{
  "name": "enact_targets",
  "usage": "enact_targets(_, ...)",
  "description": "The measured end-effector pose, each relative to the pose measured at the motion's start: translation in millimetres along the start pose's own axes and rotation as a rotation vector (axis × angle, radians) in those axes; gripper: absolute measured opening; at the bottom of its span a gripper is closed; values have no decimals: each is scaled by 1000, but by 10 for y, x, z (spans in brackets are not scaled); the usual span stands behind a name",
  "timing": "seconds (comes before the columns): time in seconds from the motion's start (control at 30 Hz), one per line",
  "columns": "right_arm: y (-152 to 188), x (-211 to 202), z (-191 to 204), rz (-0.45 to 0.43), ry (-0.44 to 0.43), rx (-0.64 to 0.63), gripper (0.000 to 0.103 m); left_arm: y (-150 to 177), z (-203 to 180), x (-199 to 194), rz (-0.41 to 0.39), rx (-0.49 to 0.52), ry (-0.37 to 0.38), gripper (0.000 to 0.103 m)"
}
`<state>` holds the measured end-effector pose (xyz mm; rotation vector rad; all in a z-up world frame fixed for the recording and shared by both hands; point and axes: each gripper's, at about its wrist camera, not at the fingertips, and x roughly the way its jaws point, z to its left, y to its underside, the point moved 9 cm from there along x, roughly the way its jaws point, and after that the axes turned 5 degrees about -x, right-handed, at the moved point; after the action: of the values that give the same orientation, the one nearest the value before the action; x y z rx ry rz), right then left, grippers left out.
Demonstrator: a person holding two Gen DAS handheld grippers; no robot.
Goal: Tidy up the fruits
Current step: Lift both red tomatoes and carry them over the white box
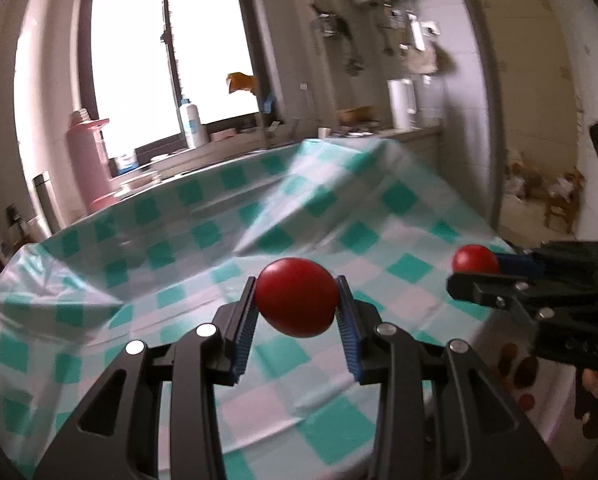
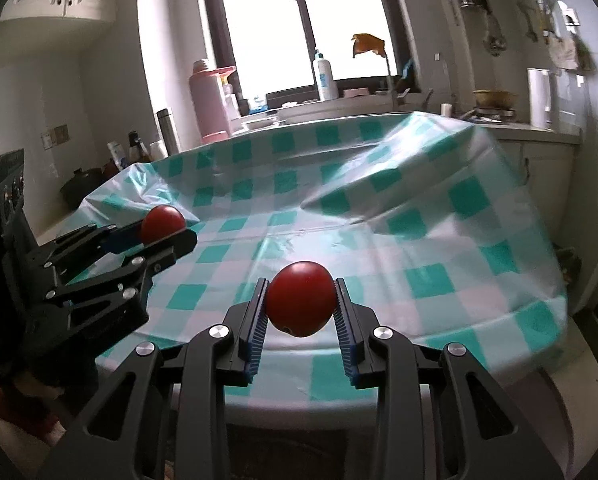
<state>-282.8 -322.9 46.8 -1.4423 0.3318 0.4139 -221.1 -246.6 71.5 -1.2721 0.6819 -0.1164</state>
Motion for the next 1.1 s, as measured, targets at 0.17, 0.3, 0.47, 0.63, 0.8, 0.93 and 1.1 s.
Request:
enact_targets(0.17, 270, -152, -426, 30, 73, 76, 32, 159, -546, 106, 68, 84, 105, 38)
enact_targets(0.3, 551, -301, -773, 58, 142, 134, 32, 254, -964, 144, 92, 166, 174, 38)
enact_targets(0.47, 917, -488, -1200, 93, 237, 212, 32, 403, -1500, 233, 153, 245, 272, 38)
enact_targets(0.63, 1177, -587, -1529, 120, 325, 268, 32, 548, -1987, 322, 203, 329, 363, 38)
enact_targets(0.8, 1489, -616, -1801, 162, 393, 338, 32, 822, -2368, 538, 308, 361, 424, 38)
enact_targets(0.93, 1725, -552, -1892, 213, 410, 360, 32, 1129, -2555, 789, 390, 385, 441, 38)
enact_targets(1.1, 2102, -359, -1984, 312, 422, 415, 32, 1536, -2662, 1098, 486, 409, 454, 38)
